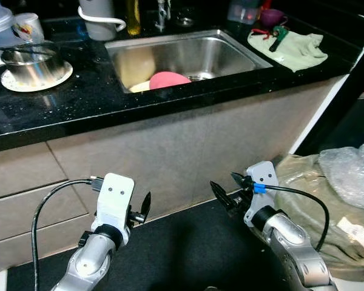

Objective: Kitchen organization

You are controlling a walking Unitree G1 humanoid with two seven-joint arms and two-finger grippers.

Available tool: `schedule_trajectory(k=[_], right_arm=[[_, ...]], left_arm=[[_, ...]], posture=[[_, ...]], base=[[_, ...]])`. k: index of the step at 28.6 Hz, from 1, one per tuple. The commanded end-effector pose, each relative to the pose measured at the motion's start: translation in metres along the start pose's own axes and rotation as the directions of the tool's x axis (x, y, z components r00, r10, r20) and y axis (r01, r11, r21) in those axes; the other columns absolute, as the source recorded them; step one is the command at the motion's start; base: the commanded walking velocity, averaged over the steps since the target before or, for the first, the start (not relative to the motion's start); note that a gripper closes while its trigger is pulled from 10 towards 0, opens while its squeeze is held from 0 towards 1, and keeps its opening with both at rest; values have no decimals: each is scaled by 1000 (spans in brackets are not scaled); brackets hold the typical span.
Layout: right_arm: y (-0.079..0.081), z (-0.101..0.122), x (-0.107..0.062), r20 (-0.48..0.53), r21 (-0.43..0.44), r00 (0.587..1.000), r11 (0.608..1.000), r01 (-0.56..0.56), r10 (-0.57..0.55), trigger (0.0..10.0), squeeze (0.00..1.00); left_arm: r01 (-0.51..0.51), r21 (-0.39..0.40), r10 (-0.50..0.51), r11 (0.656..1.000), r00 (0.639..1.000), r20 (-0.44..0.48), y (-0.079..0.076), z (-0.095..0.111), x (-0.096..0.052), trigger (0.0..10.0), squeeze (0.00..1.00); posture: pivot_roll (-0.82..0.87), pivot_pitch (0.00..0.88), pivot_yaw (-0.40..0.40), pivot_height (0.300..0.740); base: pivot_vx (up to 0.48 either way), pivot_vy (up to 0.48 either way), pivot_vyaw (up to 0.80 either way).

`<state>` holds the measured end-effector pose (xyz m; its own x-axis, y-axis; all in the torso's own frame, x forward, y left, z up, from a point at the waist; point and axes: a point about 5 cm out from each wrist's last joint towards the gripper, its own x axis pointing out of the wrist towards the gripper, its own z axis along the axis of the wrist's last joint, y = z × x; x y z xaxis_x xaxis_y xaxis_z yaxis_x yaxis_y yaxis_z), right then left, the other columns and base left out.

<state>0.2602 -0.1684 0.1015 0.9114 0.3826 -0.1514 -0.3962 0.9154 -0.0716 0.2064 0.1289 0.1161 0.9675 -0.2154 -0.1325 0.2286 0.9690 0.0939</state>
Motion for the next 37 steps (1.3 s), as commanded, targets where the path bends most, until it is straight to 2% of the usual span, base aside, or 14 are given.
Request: schedule_trajectory(k=[1, 6, 9, 15, 16, 26, 37], right_arm=[[0, 3, 1, 22, -46, 999, 998, 49, -48, 10000, 0], [-5, 3, 7, 34, -76, 993, 990, 117, -114, 10000, 0], [-5, 3, 8, 38, -88, 993, 990, 112, -109, 10000, 0], [-4, 4, 8, 38, -100, 994, 989, 109, -106, 10000, 0], [-5, 3, 8, 35, -103, 993, 988, 114, -111, 10000, 0], [-5, -2, 12, 15, -95, 996, 991, 93, -92, 10000, 0], [-4, -5, 14, 13, -89, 997, 993, 82, -81, 10000, 0]], left_arm=[[13, 23, -14, 1000, 998, 57, -1, 4, 0, 10000, 0], [32, 0, -32, 999, 995, 94, -1, 5, 6, 10000, 0], [30, -37, -27, 999, 996, 90, 0, 4, 10, 10000, 0], [50, -54, -44, 997, 993, 109, -1, 2, 19, 10000, 0], [48, -80, -40, 996, 994, 102, 0, 0, 20, 10000, 0], [15, -135, -3, 991, 996, 84, 4, -6, 25, 10000, 0], [24, -132, -13, 991, 997, 81, 3, -10, 28, 10000, 0]], posture=[[0, 106, -50, 740], [-30, 123, -46, 740], [-36, 128, -50, 740], [-52, 131, -49, 740], [-54, 131, -48, 740], [-62, 101, -58, 740], [-64, 63, -47, 740]], base=[[0, 0, 0], [0, 0, 0], [0, 0, 0], [0, 0, 0], [0, 0, 0], [0, 0, 0], [0, 0, 0]])
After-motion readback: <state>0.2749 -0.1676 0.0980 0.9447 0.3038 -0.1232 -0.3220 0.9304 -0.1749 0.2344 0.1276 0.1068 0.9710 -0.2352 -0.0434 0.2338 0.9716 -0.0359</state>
